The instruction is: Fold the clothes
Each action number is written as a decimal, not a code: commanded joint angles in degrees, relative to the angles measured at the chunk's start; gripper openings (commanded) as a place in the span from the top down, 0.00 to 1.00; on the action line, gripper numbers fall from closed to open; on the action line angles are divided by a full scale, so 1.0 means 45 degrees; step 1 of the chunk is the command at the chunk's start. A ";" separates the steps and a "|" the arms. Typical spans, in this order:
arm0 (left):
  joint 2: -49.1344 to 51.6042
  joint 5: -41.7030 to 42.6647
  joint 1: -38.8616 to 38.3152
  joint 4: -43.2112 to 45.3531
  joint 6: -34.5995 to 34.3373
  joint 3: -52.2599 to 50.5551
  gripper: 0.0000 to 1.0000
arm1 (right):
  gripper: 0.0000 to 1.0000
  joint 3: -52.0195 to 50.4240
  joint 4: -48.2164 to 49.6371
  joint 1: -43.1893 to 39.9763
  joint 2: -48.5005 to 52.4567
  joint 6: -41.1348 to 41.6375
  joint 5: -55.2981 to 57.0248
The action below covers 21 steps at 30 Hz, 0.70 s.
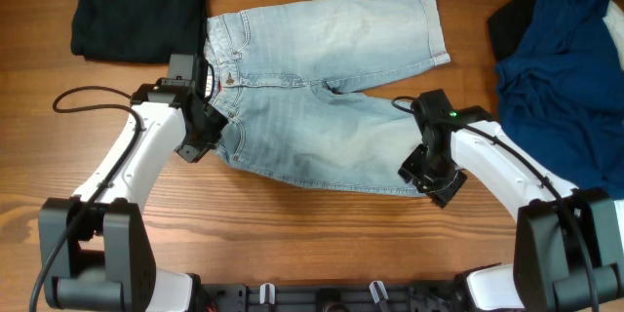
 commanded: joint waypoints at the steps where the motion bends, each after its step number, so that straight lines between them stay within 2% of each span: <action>1: -0.0019 -0.0073 -0.0073 0.0049 -0.0257 -0.0068 0.96 | 0.44 -0.0369 0.0539 -0.0010 -0.0005 0.1248 0.2064; 3: -0.0019 -0.0073 -0.0073 0.0044 -0.0257 -0.0068 0.96 | 0.50 -0.0869 0.1137 -0.0005 -0.0005 0.1243 0.1899; 12: -0.0019 -0.0068 -0.0073 0.0034 -0.0238 -0.0068 0.96 | 0.51 -0.2399 0.4012 -0.0005 -0.0005 -0.0165 0.0656; 13: -0.0019 -0.0068 -0.0073 -0.0010 -0.0199 -0.0068 0.96 | 0.57 -0.2443 0.4036 -0.0005 -0.0005 -0.0403 0.0656; 14: -0.0019 -0.0068 -0.0073 -0.0107 -0.0199 -0.0068 0.96 | 0.81 -0.2492 0.4031 -0.0005 -0.0005 -0.0714 0.0646; 15: -0.0019 -0.0068 -0.0073 -0.0204 -0.0180 -0.0068 0.96 | 0.96 -0.2497 0.4017 -0.0005 -0.0005 -0.0772 0.0661; 18: -0.0024 -0.0058 -0.0073 -0.0301 0.0486 -0.0068 0.96 | 0.96 -0.2380 0.4381 -0.0087 -0.0029 -0.1549 0.0651; 21: -0.0296 -0.0019 -0.0073 -0.0748 0.0811 -0.0019 0.96 | 0.96 -0.1452 0.3487 -0.0913 -0.0597 -0.1894 0.0651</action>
